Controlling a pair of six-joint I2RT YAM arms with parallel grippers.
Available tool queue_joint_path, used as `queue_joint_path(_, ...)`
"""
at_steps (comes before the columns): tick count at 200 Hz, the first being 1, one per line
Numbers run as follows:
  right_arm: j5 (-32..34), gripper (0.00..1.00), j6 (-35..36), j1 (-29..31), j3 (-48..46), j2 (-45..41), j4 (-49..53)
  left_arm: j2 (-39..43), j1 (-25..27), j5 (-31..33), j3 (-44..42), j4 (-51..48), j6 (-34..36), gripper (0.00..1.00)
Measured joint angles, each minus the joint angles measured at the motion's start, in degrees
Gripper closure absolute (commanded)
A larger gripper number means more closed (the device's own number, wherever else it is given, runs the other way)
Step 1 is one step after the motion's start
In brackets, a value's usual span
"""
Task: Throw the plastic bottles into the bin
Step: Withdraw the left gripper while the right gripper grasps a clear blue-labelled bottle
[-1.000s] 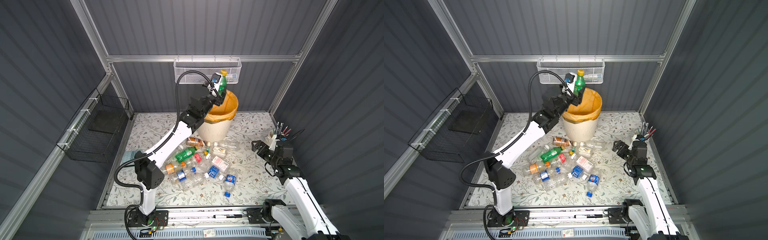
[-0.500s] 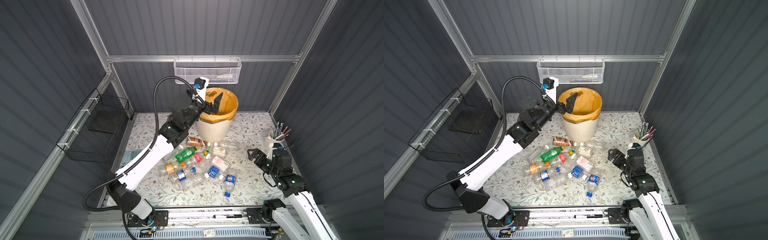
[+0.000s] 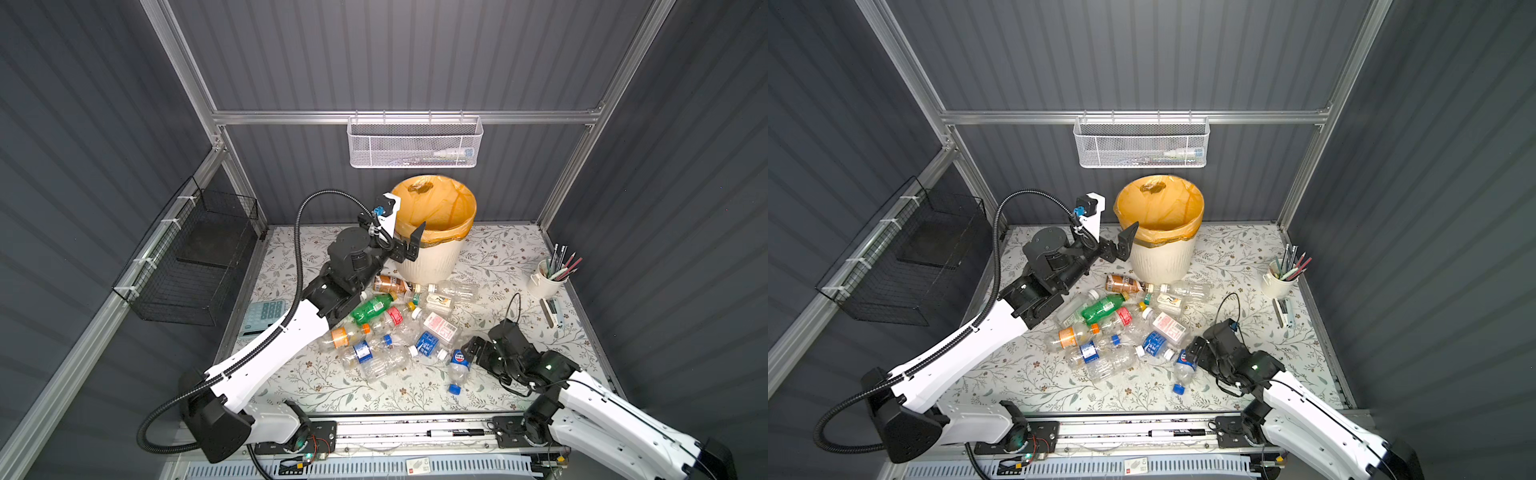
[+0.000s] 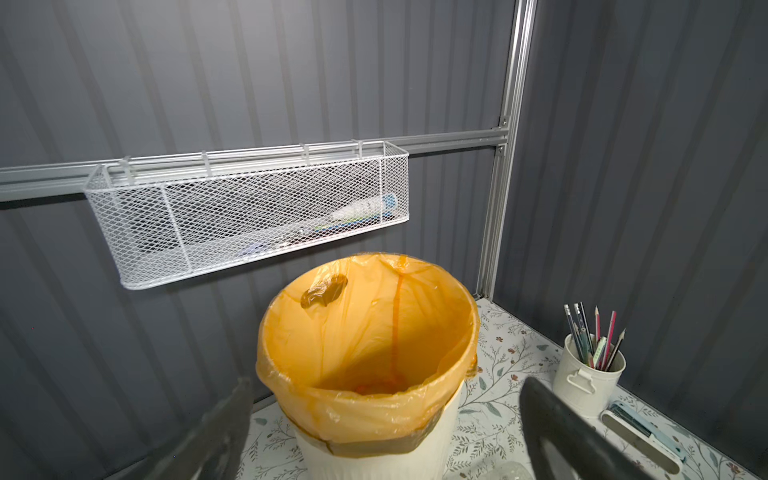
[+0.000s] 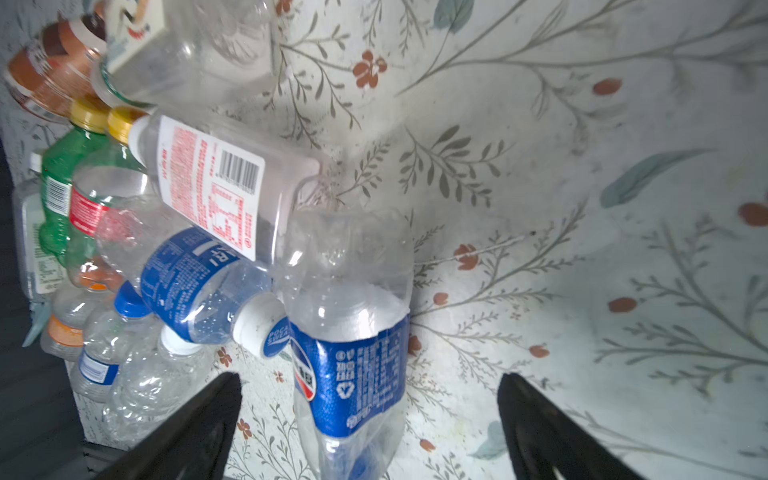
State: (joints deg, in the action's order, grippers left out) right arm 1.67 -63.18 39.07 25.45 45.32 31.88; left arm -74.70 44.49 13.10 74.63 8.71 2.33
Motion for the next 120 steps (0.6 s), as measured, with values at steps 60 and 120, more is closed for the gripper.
queue_joint_path(60, 0.24, 0.17, -1.77, 2.27, -0.55, 9.97, -7.23, 6.12, 0.00, 2.54, -5.18, -1.05, -0.02, 0.00)
queue_joint_path(120, 1.38, 0.36, -0.72, 2.27, -1.99, 15.41, -12.37, 7.54, 0.00, 4.13, -9.53, -3.78, -0.83, 0.00)
